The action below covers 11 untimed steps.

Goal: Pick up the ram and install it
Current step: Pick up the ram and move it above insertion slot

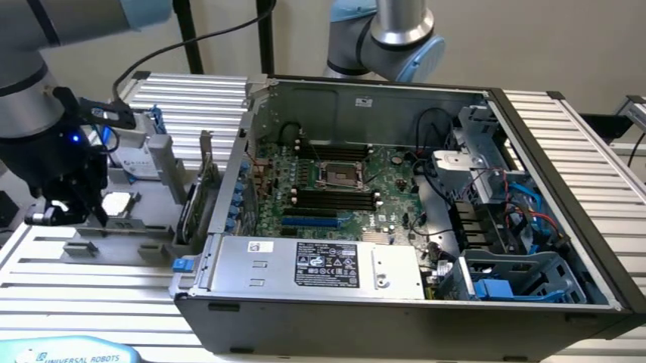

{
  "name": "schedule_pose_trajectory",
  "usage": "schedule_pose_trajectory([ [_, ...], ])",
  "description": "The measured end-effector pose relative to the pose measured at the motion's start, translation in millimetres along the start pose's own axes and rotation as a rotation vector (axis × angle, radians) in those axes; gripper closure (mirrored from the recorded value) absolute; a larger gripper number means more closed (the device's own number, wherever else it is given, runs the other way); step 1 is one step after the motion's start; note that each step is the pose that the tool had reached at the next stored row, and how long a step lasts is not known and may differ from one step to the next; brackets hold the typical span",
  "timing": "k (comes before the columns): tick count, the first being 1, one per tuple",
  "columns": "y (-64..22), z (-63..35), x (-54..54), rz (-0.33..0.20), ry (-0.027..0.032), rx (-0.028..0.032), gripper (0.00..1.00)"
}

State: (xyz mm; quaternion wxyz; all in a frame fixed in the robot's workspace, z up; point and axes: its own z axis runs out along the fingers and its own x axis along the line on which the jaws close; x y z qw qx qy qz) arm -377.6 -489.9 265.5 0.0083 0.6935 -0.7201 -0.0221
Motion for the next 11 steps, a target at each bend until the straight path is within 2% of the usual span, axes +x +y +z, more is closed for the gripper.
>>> schedule_pose_trajectory([
  [7,-0.2,-31.8,-0.6,0.0,0.0001,-0.0001,0.87],
  [11,-4.7,-50.1,-1.2,0.0,0.0,0.0,0.87],
])
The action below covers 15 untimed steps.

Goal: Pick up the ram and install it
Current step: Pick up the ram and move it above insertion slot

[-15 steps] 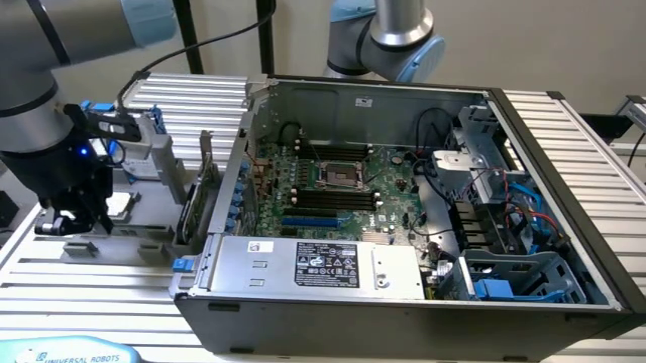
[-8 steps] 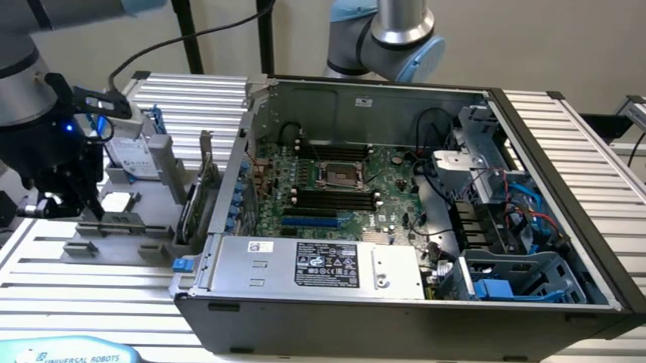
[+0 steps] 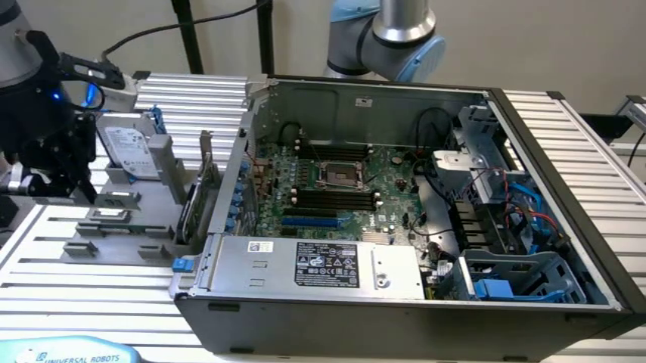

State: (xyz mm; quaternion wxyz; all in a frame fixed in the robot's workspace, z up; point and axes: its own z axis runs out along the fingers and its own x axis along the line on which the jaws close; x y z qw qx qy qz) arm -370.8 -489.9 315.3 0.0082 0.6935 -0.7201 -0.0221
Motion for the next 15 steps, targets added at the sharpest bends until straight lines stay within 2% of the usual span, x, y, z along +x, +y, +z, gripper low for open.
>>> schedule_pose_trajectory([
  [7,-18.3,-32.7,-1.3,0.0,0.0001,-0.0001,0.87],
  [15,-51.6,-69.2,-3.3,0.0,-0.0001,-0.0001,0.87],
])
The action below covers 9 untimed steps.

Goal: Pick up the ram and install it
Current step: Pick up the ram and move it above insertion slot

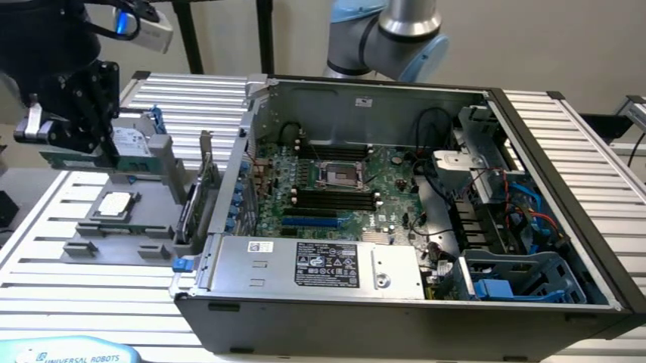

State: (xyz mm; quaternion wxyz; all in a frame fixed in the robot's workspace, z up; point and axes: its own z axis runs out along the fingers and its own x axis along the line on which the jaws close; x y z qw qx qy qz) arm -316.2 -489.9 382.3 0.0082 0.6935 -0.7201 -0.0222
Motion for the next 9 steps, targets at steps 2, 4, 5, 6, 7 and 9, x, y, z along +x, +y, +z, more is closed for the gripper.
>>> schedule_pose_trajectory([
  [2,-9.1,-7.6,-0.5,0.0,-0.0007,0.0,0.87],
  [4,-17.8,-14.2,-0.9,0.0,-0.0019,-0.0002,0.87],
  [5,-22.1,-17.3,-1.1,0.0,-0.0028,-0.0002,0.87],
  [6,-26.6,-20.6,-1.4,0.0,-0.0037,-0.0002,0.87],
  [7,-31.0,-23.6,-1.6,0.0,-0.0048,-0.0002,0.87],
  [9,-39.8,-29.1,-2.1,0.0,-0.0075,-0.0003,0.87],
])
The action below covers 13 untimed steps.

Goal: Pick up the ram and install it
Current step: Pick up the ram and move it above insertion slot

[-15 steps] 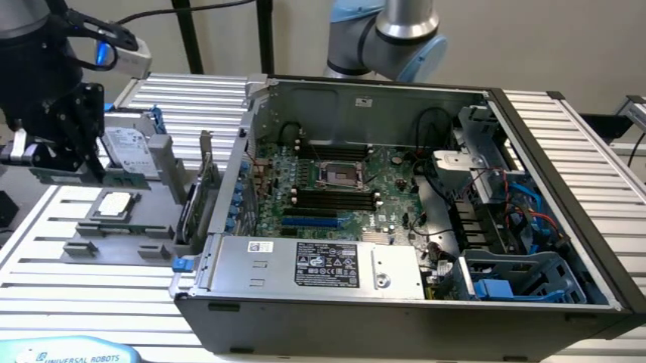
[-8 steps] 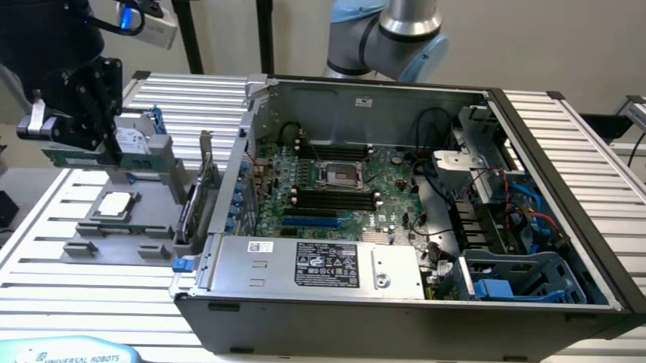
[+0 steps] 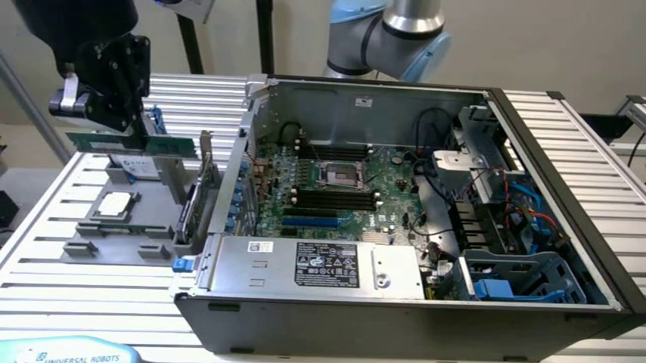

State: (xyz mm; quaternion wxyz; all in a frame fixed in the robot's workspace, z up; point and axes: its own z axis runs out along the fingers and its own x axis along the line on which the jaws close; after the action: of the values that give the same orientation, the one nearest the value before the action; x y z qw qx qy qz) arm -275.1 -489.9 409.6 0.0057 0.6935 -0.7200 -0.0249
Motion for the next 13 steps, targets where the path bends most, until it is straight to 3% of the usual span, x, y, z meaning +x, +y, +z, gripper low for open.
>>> schedule_pose_trajectory([
  [4,-17.7,-9.5,-1.0,0.0,-0.0074,-0.0002,0.87],
  [13,-58.6,-16.1,-2.6,-0.002,-0.0356,-0.0012,0.87],
])
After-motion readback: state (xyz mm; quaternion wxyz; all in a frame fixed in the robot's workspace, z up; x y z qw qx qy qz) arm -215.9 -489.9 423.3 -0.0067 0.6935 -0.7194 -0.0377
